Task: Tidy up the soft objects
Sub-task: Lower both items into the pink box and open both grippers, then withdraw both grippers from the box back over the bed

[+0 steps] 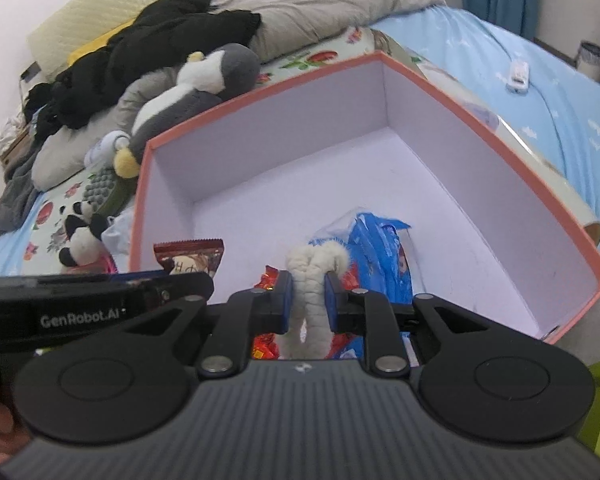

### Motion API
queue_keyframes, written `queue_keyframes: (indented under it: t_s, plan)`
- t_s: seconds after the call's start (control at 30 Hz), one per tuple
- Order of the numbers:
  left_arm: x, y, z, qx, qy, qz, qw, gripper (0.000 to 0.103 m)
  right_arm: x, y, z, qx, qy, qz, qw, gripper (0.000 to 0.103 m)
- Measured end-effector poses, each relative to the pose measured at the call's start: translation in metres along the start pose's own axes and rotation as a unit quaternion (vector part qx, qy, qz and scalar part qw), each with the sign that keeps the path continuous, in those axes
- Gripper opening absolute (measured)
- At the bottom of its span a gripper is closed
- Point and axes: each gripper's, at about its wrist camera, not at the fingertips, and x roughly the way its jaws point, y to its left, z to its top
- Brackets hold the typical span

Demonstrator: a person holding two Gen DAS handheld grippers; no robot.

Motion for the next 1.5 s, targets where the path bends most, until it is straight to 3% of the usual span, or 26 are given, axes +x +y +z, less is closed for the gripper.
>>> queue_keyframes:
  t_s: [0.13, 0.37, 0.63, 1.2, 1.5]
  plan:
    - [0.001, 0.002, 0.0, -0.007, -0.002, -0.009, 0.9999, 0.048, 0.009, -0.004, -0.002, 0.007, 0.016, -0.009, 1.0, 0.046]
    - [-0.022, -0.002, -0.003, -0.002, -0.022, -0.007, 0.9997, 0.048, -0.002, 0.002, -0.004, 0.001, 0.002, -0.001, 1.0, 0.045]
    - [-0.08, -0.016, -0.026, 0.008, -0.055, 0.006, 0.9985, 0.048, -0.045, 0.013, -0.011, -0.006, -0.028, 0.017, 0.999, 0.045]
    - [-0.213, -0.034, -0.119, 0.002, -0.12, 0.025, 0.9924, 0.048, -0.156, 0.05, -0.069, -0.038, -0.093, 0.045, 0.994, 0.045]
    - [-0.272, -0.025, -0.168, -0.024, -0.155, 0.042, 0.9867, 0.048, -0.19, 0.076, -0.106, -0.067, -0.096, 0.054, 0.992, 0.045]
